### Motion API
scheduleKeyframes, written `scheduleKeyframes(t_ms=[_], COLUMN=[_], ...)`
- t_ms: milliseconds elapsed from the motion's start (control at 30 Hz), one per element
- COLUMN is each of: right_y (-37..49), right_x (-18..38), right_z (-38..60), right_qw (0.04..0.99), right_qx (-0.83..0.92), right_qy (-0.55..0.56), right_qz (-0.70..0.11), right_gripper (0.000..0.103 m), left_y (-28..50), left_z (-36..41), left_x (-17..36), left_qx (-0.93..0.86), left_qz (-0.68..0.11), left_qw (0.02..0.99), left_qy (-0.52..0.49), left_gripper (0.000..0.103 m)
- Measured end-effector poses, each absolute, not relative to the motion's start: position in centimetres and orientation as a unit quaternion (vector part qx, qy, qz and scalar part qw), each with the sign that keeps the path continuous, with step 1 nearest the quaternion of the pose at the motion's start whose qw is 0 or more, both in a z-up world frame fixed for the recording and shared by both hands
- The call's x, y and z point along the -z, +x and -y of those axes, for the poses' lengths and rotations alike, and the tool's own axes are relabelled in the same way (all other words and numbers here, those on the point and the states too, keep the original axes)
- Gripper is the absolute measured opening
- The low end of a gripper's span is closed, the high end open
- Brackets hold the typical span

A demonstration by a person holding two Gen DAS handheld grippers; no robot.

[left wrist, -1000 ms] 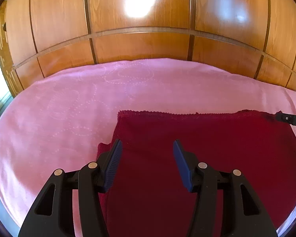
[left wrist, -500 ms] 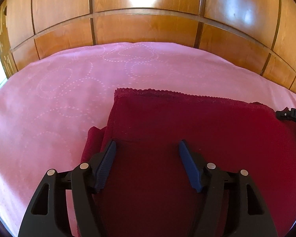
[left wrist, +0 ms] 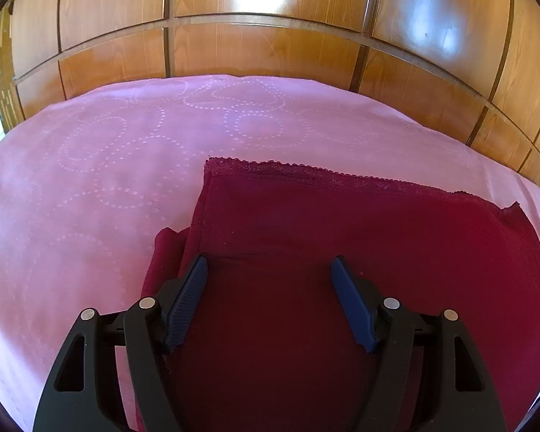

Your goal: Fold small clothes

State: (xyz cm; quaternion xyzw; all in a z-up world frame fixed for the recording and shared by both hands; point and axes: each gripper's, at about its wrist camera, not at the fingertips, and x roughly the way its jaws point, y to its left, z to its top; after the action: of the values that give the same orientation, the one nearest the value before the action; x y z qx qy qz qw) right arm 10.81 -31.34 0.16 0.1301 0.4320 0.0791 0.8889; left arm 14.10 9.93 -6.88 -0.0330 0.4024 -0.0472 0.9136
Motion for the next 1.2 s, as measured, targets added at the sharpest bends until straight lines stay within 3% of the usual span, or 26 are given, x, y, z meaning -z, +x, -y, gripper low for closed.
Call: scheduleKeyframes(t_ms=[133,233,367,633,767,833,900,1067,1200], right_y=[11.4,11.0,9.7,5.8,4.5,3.8,3.5,3.5,3.8], right_x=[4.1,4.7,3.8,5.0,5.0,5.0,4.9,3.5,1.0], right_z=[29.3,30.3,31.3,32.5,32.6,32.4,32.2,31.6,29.5], right_qw=[0.861,0.864,0.864,0.841,0.832,0.832,0.831,0.835,0.844], right_qx=[-0.04,-0.042,-0.046,-0.094,-0.116,-0.114,-0.113,-0.122,-0.14], right_qy=[0.084,0.133,0.152,0.228,0.258,0.259,0.258,0.25,0.232], right_qz=[-0.5,-0.484,-0.479,-0.481,-0.478,-0.478,-0.479,-0.475,-0.463], right_gripper=[0.062,0.066,0.09,0.091,0.084,0.074,0.055,0.03,0.027], left_y=[14.2,14.1,14.1,14.0,14.2,13.9,13.6,10.9,8.9], left_z=[-10.0,-10.2,-10.3,-10.3,-9.9,-9.8,-9.6,-9.8,-11.2], left_x=[6.9,6.9,6.8,6.7,6.5,6.2,6.0,4.5,3.6], left_qx=[0.052,0.057,0.065,0.08,0.087,0.085,0.084,0.075,0.091], left_qz=[-0.402,-0.404,-0.404,-0.408,-0.422,-0.429,-0.434,-0.412,-0.396], left_qw=[0.913,0.912,0.911,0.908,0.901,0.899,0.896,0.908,0.912], left_qy=[-0.037,-0.042,-0.047,-0.052,-0.042,-0.037,-0.032,-0.03,-0.064], left_gripper=[0.072,0.073,0.076,0.083,0.09,0.091,0.098,0.099,0.099])
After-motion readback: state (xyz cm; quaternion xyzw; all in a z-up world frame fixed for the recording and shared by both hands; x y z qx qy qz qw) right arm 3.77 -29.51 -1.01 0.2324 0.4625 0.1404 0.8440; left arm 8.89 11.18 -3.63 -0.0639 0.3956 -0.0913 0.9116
